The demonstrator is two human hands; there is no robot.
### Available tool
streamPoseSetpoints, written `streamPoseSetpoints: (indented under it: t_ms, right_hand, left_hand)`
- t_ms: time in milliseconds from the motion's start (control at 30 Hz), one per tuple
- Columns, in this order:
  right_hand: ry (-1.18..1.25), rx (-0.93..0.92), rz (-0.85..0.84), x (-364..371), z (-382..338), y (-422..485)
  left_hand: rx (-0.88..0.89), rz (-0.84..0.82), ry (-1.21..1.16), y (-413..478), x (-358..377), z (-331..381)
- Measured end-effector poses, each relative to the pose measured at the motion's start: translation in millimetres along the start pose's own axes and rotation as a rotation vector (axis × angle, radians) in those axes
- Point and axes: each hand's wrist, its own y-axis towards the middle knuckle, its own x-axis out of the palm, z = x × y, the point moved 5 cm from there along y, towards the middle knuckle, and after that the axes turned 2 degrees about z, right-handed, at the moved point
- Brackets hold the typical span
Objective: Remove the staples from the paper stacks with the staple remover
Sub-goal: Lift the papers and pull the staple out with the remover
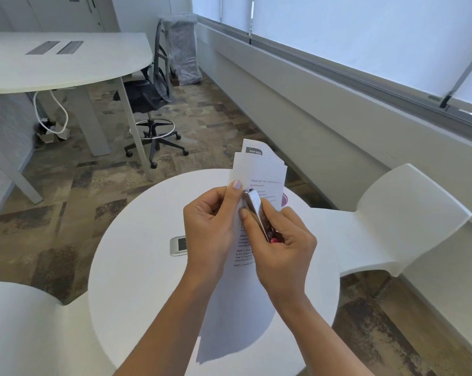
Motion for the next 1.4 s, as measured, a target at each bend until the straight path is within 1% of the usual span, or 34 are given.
streamPoseSetpoints:
  t_ms: [233, 400, 533, 767, 1000, 1133, 1400]
  right_hand:
    - [0.003, 0.028, 0.094, 0.0, 0.4, -0.9]
    - [-0.026, -0.020, 0.067, 1.7, -1.5, -3.7]
    - [-0.028, -0.036, 0.068, -1.9, 2.0, -1.8]
    - [-0.097, -0.118, 0.046, -4.5, 1.0, 1.3]
    - [-0.118, -0.112, 0.001, -5.3, 1.3, 2.0]
    - [-0.078, -0.079, -0.010, -4.8, 2.0, -0.1]
    - [-0.042, -0.048, -0.040, -1.0, 4.8, 4.0]
  left_hand:
    - [-0.031, 0.032, -0.126, -7.2, 4.5, 2.8]
    - [-0.069, 0.027, -0.226, -7.4, 4.4, 2.7]
    - [-0.080, 0.015, -0.194, -7.2, 5.4, 2.6]
    - [-0.058, 0.039, -0.105, -7.8, 5.6, 4.2]
    - [0.021, 0.047, -0.037, -7.0, 2.0, 5.4]
    - [0.055, 0.030, -0.020, -6.4, 0.9, 6.5]
    - [0.017, 0.038, -0.015, -4.1, -1.0, 5.3]
